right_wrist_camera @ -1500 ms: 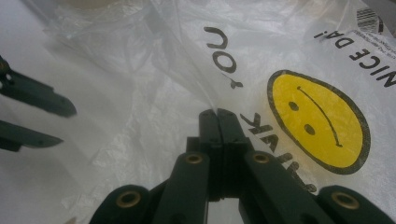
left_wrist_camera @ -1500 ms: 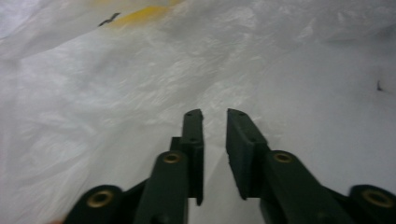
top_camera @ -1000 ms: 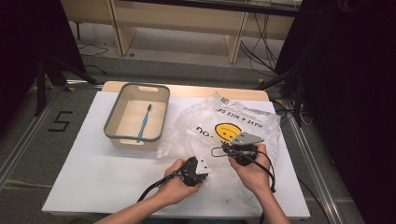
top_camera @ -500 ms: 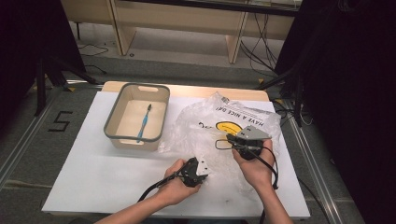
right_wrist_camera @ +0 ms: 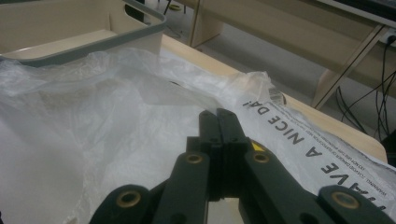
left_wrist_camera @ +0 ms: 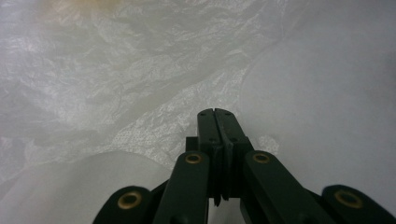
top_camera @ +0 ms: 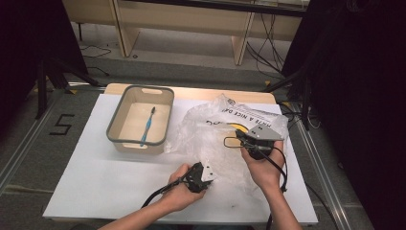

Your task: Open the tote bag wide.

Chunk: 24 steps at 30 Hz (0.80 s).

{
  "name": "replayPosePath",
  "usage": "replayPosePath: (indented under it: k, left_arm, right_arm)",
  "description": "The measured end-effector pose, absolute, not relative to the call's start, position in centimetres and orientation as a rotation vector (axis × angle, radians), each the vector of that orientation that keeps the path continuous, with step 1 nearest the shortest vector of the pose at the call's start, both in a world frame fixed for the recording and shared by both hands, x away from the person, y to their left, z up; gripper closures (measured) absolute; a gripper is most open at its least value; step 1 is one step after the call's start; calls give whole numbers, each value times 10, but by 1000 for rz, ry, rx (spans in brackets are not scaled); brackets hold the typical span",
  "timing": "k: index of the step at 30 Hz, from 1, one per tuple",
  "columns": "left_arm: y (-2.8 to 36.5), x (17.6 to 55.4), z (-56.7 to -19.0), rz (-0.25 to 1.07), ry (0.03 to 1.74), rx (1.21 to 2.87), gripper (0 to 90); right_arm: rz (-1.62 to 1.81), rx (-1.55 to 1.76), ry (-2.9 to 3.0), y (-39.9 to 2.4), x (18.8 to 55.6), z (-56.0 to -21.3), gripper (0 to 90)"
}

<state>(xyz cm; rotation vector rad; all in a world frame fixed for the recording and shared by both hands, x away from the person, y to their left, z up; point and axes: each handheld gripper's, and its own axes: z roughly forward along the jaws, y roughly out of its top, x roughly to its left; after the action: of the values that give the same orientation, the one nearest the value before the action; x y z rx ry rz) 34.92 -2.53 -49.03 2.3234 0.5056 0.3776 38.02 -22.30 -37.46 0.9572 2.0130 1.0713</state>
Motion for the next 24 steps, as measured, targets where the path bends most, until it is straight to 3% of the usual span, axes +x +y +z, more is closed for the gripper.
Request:
replayPosePath:
  k: [24]
  left_arm:
    - [-25, 349, -490, 383, 501, 2327, 883]
  right_arm:
    - [1100, 954, 1972, -222, 380, -371, 900]
